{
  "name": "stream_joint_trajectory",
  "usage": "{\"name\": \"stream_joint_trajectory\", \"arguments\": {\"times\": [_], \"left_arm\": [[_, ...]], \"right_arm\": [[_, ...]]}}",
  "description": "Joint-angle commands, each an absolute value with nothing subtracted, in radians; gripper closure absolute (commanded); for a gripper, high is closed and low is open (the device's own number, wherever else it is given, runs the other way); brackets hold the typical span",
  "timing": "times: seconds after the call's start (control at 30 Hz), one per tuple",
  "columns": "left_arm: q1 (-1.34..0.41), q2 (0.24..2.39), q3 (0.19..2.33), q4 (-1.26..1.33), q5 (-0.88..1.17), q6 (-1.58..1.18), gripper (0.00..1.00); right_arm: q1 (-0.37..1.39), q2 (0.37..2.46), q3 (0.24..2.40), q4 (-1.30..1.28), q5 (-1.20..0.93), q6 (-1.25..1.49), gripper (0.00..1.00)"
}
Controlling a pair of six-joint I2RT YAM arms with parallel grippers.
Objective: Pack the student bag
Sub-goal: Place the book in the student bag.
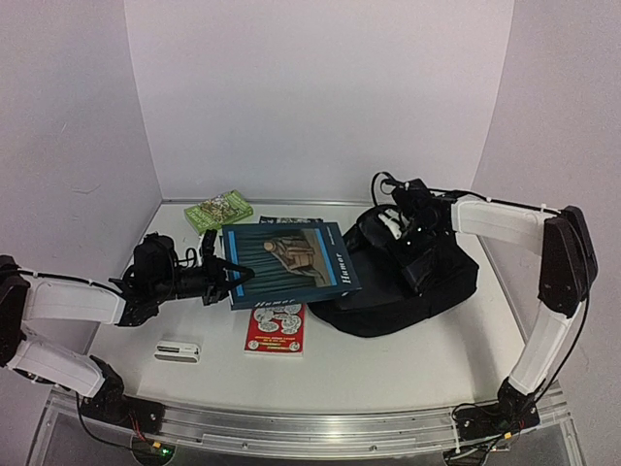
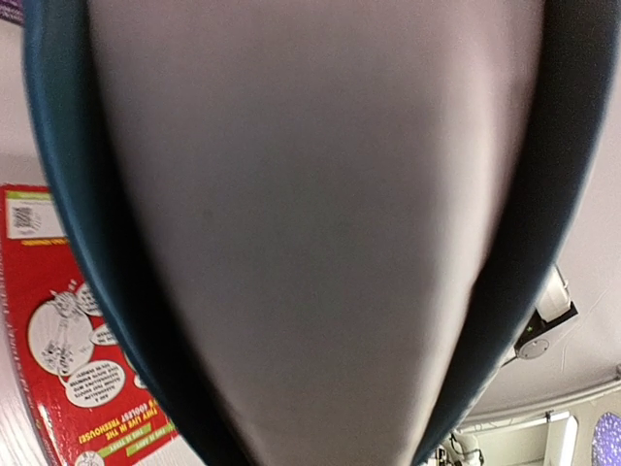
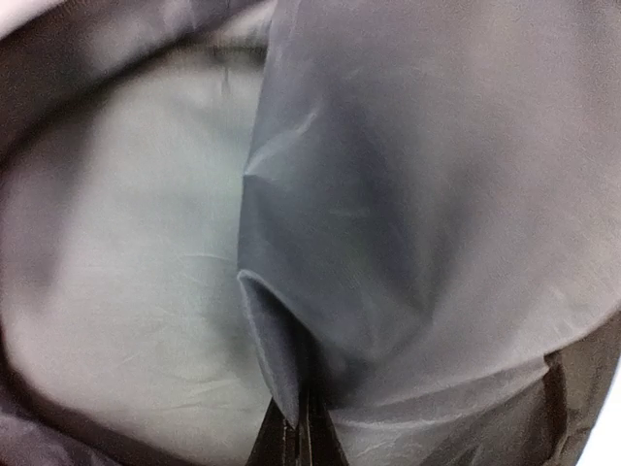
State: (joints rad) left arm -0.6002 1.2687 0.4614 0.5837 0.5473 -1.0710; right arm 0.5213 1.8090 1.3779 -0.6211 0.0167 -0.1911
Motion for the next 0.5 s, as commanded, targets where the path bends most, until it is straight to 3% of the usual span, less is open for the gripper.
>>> {"name": "stream_joint_trajectory", "arguments": {"times": [0.0,0.23,0.47], "left_arm": [[-0.609,1.293,0.476,0.636,0.602,-1.061,0.95],[-0.609,1.491,0.552,0.71,0.66,-1.155,0.98],[-0.61,1.764,0.649,1.031,0.736,-1.355,0.98]], "right_arm": [[0.522,1.741,1.469,-0.594,-0.047,-0.118,1.0],[0.522,1.736,1.483,-0.595,-0.131,-0.086,1.0],[0.522,1.727,1.443,-0.595,-0.206,-0.092,1.0]]}}
